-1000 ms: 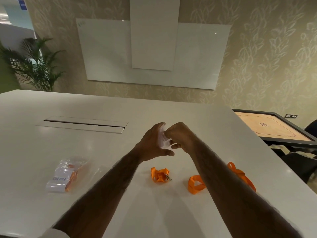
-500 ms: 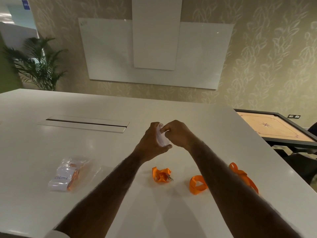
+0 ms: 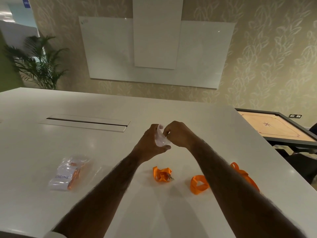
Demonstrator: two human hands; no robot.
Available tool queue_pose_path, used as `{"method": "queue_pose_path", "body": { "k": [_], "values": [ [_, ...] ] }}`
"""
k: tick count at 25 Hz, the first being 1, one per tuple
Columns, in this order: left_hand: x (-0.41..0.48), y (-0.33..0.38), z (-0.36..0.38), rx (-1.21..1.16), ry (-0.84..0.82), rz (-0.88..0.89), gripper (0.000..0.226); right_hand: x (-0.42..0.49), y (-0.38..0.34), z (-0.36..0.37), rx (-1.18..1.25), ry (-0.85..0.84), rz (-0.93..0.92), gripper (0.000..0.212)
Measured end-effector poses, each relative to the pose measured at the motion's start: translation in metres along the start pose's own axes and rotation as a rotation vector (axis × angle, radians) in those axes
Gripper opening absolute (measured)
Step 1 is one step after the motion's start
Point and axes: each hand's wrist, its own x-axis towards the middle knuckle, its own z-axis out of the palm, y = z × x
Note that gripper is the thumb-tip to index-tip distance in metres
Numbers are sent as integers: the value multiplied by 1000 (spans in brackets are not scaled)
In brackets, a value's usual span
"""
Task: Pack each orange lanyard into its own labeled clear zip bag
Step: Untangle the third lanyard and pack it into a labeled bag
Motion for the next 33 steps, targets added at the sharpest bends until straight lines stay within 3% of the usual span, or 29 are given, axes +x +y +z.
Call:
{"method": "queue_pose_path", "body": {
  "k": [3,5,6,8,10,13,15,19,22,28,30,33],
  "values": [
    [-2,-5,-10,-1,15,-32,75,-4,8,3,427,198,-8,30],
    [-5,-11,-15,7,30,-64,79,-7,16,11,754,448,91,26],
    [-6,-14,-18,12,37,-78,80,-7,21,19,806,509,168,26],
    [-8,-20,-20,13,40,-93,81,-6,30,41,650,365,262,24],
    [-9,-22,-21,18,40,-94,82,-10,31,71,292,-22,191,23],
    [-8,-23,-20,29,40,-88,82,-18,22,119,-3,-428,-6,69],
    [-7,-21,-21,41,38,-86,81,-21,18,140,-108,-466,-57,72],
    [-4,-21,-22,46,45,-80,82,-24,18,149,-171,-262,-145,32],
    [-3,-21,-21,55,47,-72,82,-26,18,148,-167,-189,-119,19],
    [-2,-24,-21,48,46,-85,82,-13,31,68,514,-85,165,17],
    [-2,-24,-21,42,48,-96,81,-13,34,23,818,-51,181,11],
    [-1,-23,-19,66,37,-88,79,-16,32,-33,1036,71,134,7]
  ]
}}
